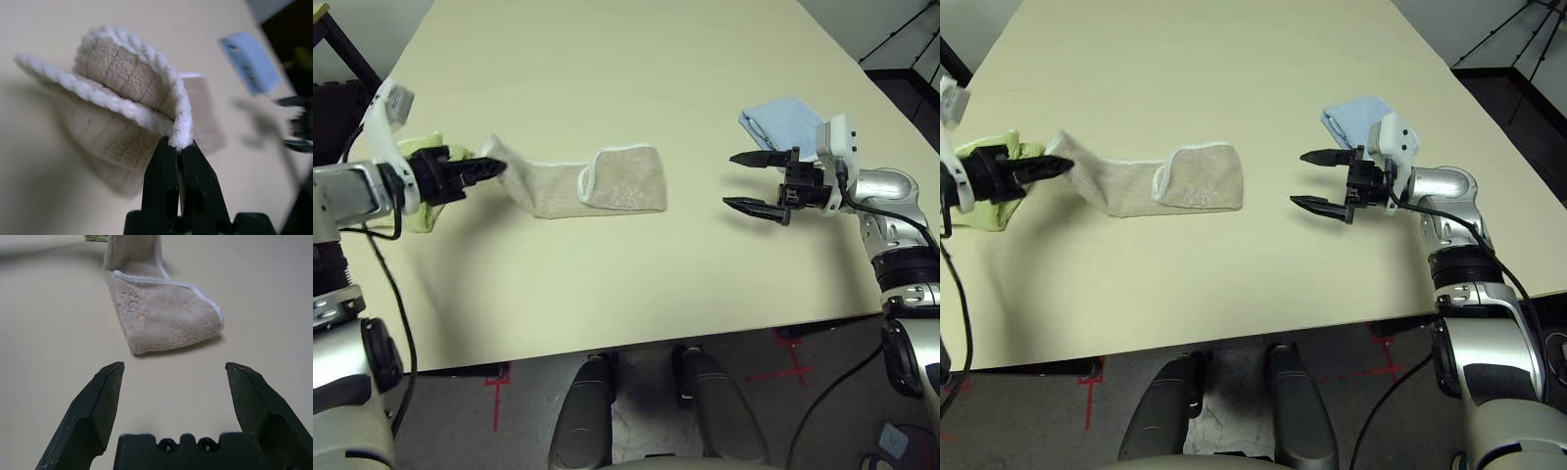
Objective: Fold the towel and set it aside.
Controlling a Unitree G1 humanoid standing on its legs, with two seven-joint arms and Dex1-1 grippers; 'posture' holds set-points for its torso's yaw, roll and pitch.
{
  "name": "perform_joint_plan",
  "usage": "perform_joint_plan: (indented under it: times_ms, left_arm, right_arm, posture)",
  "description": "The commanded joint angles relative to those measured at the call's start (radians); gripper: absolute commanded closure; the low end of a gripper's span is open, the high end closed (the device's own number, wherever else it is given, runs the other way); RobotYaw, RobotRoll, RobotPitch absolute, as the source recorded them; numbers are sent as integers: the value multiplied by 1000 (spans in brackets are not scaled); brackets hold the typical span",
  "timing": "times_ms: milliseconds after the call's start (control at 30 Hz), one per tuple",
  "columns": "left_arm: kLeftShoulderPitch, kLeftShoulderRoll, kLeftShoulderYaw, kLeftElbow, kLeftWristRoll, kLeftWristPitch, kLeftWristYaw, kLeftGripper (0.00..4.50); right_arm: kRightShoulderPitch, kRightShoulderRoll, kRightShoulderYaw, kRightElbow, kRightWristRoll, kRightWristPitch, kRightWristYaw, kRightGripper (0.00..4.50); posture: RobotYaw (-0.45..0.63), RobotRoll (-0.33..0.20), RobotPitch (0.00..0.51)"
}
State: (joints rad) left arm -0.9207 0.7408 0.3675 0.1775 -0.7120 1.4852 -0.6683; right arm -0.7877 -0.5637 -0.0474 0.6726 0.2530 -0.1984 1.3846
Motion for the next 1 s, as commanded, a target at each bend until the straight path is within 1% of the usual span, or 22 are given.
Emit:
perform_joint_plan:
  times_ms: [33, 133, 367, 600, 667, 867, 1000]
  left_arm:
    - [-49, -46, -39, -62, -42, 49, 7, 4480]
    - [-62, -74, -71, -66, -40, 43, 11, 4480]
    - [-63, -114, -224, -20, 12, -78, -16, 4480]
    - [-96, -169, -322, 37, 38, -153, -56, 4480]
    - [-97, -174, -359, 52, 54, -181, -78, 4480]
    - [-108, -214, -395, 103, 86, -230, -90, 4480]
    - [-105, -227, -419, 110, 99, -243, -111, 4480]
  right_arm:
    - [3, -8, 9, 6, -4, -7, 4, 0]
    - [2, -7, 8, 5, -4, -8, 2, 0]
    - [-3, -3, 10, 7, -5, -12, -1, 0]
    - [-8, -2, 10, 16, -9, -17, -5, 0]
    - [-7, -2, 10, 17, -9, -18, -6, 0]
    - [-3, -4, 10, 16, -9, -21, -7, 0]
    - [-5, -3, 10, 19, -10, -23, -8, 0]
  posture:
    - [35, 0, 191]
    - [36, 0, 192]
    - [39, 0, 193]
    - [38, 0, 192]
    - [37, 0, 191]
    - [35, 0, 191]
    - [32, 0, 191]
